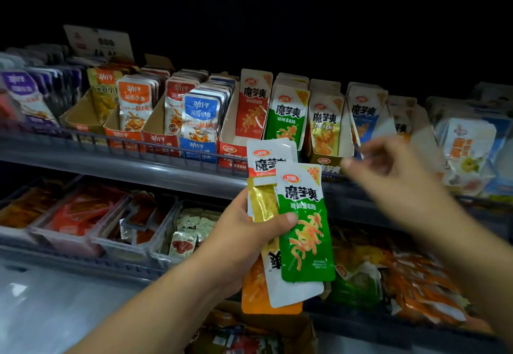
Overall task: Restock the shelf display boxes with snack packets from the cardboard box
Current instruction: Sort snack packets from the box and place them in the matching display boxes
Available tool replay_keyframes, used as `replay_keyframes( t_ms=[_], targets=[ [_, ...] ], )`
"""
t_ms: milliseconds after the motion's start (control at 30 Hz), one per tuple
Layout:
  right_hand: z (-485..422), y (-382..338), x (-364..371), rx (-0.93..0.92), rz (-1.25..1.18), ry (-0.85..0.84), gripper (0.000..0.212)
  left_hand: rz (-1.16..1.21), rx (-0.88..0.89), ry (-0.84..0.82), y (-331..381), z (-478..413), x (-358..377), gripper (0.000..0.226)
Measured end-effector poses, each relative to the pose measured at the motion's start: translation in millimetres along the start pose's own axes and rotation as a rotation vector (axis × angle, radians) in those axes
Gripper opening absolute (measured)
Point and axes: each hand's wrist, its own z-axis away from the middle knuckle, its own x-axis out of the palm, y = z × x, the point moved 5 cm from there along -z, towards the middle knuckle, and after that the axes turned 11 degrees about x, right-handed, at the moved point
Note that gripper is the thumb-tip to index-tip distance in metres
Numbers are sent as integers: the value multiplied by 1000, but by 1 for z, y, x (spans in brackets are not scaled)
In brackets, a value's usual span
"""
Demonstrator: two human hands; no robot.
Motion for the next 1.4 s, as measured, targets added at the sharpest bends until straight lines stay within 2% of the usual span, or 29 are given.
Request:
replay_keyframes(
  t_ms=[67, 133, 200, 333, 500, 633, 800, 1000, 1100, 1267, 1400],
  targets=[
    [43, 10, 40, 223, -194, -413, 35, -3, 11, 3, 0, 1, 1, 42],
    [67, 16, 72, 333, -502, -673, 35, 4, 16, 4, -2, 3, 2, 43],
    [70, 25, 88, 368, -650, -656, 38, 26, 18, 14, -5, 4, 2, 43],
    [75, 32, 103, 327, -730, -615, 36, 57, -12, 86, -9, 7, 0, 38],
    [76, 44, 105, 334, -801, -559, 40, 29, -58, 55, -12, 9, -1, 37],
    [79, 52, 107, 407, -942, -671, 44, 122, -98, -17, -10, 16, 7, 39],
    [89, 58, 114, 504, -1049, -847, 45, 193, -90, 112, -16, 13, 1, 39],
    [88, 66, 114, 544, -1080, -874, 45, 118, 9, 142, -16, 9, -1, 33],
    [93, 64, 116, 499, -1076, -929, 43, 101, 20, 129, -17, 10, -1, 30],
    [89, 70, 116, 468, -1010, -815, 47, 259, -54, 150, -16, 10, 0, 35],
    [82, 75, 106, 458, -973, -740, 47, 147, 9, 223, -15, 9, -11, 22]
  ],
)
